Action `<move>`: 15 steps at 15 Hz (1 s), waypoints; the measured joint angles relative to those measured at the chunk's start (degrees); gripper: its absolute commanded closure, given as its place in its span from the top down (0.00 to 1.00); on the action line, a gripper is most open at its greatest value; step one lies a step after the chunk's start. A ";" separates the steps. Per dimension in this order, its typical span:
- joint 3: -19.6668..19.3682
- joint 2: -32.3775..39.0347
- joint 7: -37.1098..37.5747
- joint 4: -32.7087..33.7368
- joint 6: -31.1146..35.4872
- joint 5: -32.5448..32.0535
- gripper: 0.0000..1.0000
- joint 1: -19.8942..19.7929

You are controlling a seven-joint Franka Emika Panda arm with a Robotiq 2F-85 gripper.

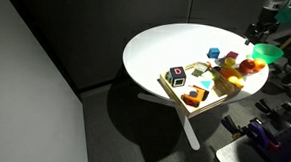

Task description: Pick up the red toy apple from the table and drop it into the tray

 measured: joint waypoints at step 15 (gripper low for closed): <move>-0.43 3.53 2.41 0.21 0.14 -1.70 1.00 -0.14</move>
